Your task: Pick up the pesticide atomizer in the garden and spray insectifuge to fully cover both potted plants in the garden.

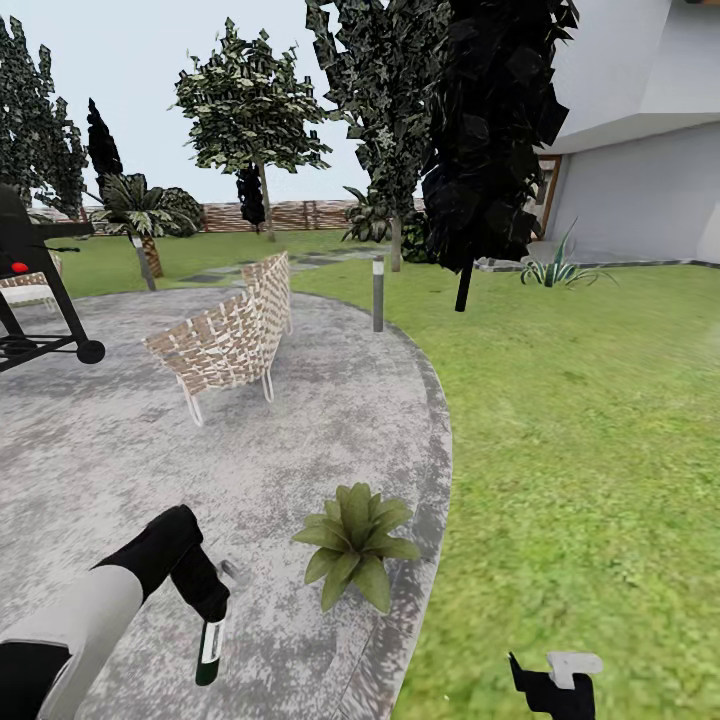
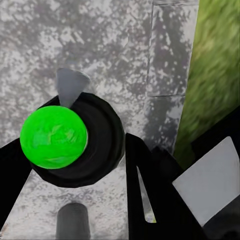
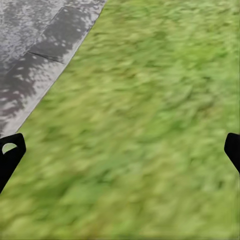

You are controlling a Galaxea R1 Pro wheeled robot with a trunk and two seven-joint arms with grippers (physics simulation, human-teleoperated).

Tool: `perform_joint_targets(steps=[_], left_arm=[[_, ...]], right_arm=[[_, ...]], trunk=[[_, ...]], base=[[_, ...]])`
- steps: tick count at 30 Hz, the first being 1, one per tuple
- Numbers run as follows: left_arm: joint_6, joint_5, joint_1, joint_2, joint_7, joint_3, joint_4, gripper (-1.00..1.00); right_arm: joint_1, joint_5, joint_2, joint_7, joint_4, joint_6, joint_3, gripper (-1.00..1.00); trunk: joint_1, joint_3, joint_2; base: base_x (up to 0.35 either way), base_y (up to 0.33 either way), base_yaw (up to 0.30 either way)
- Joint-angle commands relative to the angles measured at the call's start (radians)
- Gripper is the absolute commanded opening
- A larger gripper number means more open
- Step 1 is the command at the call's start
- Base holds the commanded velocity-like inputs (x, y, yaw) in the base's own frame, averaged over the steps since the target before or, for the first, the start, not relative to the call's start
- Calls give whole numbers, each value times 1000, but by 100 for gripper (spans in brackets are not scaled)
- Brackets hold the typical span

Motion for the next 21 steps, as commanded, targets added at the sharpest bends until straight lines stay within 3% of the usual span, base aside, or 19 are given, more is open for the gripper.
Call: perform_joint_targets(steps=[1, 7, 17, 21], left_arm=[[8, -8, 0, -1, -8, -3, -2, -100], [8, -12, 5, -5, -9, -5, -1, -100], [7, -17, 11, 2, -7, -10, -1, -100], [6, -81, 11, 5, -8, -7, -1, -100]], right_arm=[[0, -10, 0, 5, 0, -3, 6, 100], [0, -12, 0, 6, 0, -3, 6, 100], [0, -12, 0, 5, 0, -3, 6, 100], [0, -11, 1, 5, 0, -3, 6, 100]], trunk=[[0, -1, 0], [0, -1, 0], [0, -1, 0], [0, -1, 0]], base=[[88, 0, 0], [281, 0, -33], [323, 0, -278], [53, 0, -88]])
